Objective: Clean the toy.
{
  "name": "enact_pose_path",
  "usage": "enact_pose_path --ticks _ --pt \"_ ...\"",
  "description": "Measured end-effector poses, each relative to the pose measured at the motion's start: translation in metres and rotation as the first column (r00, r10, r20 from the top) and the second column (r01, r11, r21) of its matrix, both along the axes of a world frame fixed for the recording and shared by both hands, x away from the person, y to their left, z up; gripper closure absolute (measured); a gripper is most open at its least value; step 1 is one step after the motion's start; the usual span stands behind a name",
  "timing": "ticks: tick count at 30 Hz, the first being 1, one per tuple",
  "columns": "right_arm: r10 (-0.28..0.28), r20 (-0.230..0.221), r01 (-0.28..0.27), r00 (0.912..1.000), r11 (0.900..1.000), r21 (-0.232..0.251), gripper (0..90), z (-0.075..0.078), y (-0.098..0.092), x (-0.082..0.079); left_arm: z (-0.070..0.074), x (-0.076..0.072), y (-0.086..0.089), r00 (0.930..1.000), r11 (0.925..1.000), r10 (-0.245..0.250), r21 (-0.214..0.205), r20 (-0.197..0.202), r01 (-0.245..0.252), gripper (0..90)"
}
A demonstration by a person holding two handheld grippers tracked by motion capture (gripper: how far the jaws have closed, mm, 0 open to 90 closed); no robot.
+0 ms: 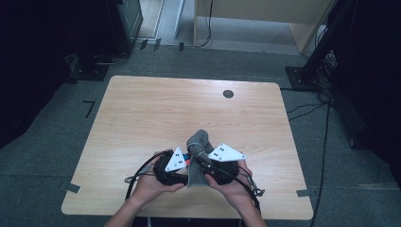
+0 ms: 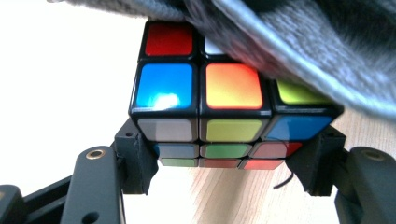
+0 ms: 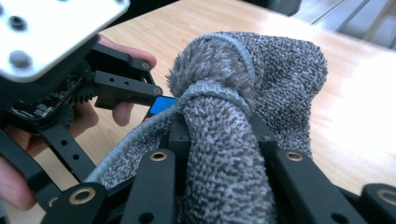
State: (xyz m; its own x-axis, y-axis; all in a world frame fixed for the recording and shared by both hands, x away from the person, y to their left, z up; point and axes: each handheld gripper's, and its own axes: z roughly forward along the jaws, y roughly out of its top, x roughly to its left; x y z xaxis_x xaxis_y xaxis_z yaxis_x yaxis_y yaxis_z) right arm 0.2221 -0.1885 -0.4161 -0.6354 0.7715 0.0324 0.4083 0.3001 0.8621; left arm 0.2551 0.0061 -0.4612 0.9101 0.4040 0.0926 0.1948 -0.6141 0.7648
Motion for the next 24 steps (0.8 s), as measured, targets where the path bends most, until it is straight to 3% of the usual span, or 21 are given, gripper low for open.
enact_pose_path --ticks 2,4,5,7,12,14,15,16,17,18,19,21,22,24 --pt "0.004 0.038 -0.002 0.9993 0.9987 -0.052 70.8 -0.001 0.008 -0.003 -0.002 0.002 0.004 0.9999 0.9999 0.002 -0.015 -0.016 -0.002 34.7" --pt "0.021 0.059 -0.019 0.9981 0.9993 -0.033 70.4 -0.002 0.009 -0.004 -0.002 0.006 0.007 0.9989 0.9994 0.017 -0.029 -0.043 -0.018 34.7" --pt "0.023 0.058 -0.023 0.9981 0.9997 -0.002 70.5 -0.003 0.007 -0.004 -0.002 0.007 0.008 0.9985 0.9990 0.039 -0.020 -0.038 -0.040 34.7" --pt "0.038 0.051 -0.039 0.9980 0.9992 0.012 70.4 -0.004 0.009 -0.005 -0.002 0.007 0.008 0.9987 0.9991 0.040 -0.013 -0.032 -0.040 34.7" --pt "0.095 0.064 -0.093 0.9935 0.9952 -0.032 69.1 -0.006 0.024 -0.012 -0.002 0.000 0.002 0.9994 0.9994 0.031 0.016 0.016 -0.031 34.7" --pt "0.084 0.072 -0.080 0.9939 0.9954 -0.053 69.1 -0.006 0.024 -0.010 -0.002 -0.001 0.001 0.9993 0.9993 0.028 0.025 0.026 -0.029 34.7" --pt "0.044 0.064 -0.042 0.9970 0.9987 -0.029 69.4 -0.007 0.016 -0.004 -0.002 -0.001 0.001 0.9993 0.9993 0.027 0.026 0.026 -0.028 34.7" --pt "0.044 0.064 -0.042 0.9970 0.9987 -0.029 69.4 -0.007 0.016 -0.004 -0.002 0.000 0.001 0.9992 0.9993 0.028 0.025 0.028 -0.029 34.7" --pt "-0.023 0.054 0.024 0.9983 0.9995 -0.019 69.7 -0.008 0.008 0.000 -0.002 0.001 0.003 0.9992 0.9992 0.033 0.021 0.023 -0.033 34.7" --pt "-0.023 0.054 0.024 0.9983 0.9995 -0.019 69.7 -0.008 0.008 0.000 -0.002 0.002 0.004 0.9991 0.9992 0.038 0.013 0.018 -0.038 34.7" --pt "-0.035 0.032 0.034 0.9989 0.9993 0.012 69.7 -0.009 0.005 0.001 -0.001 0.003 0.005 0.9990 0.9991 0.043 0.007 0.015 -0.043 34.7" --pt "-0.029 0.043 0.029 0.9986 0.9995 0.013 69.0 -0.009 0.008 -0.002 -0.001 0.004 0.006 0.9987 0.9988 0.049 0.002 0.008 -0.050 34.6" --pt "-0.025 0.067 0.026 0.9974 0.9996 -0.009 68.8 -0.008 0.013 -0.004 -0.002 0.003 0.007 0.9986 0.9986 0.052 0.003 0.009 -0.052 34.7" --pt "0.030 0.075 -0.029 0.9967 0.9995 -0.009 68.8 -0.007 0.020 -0.008 -0.002 0.003 0.007 0.9986 0.9987 0.052 -0.002 0.005 -0.052 34.7"
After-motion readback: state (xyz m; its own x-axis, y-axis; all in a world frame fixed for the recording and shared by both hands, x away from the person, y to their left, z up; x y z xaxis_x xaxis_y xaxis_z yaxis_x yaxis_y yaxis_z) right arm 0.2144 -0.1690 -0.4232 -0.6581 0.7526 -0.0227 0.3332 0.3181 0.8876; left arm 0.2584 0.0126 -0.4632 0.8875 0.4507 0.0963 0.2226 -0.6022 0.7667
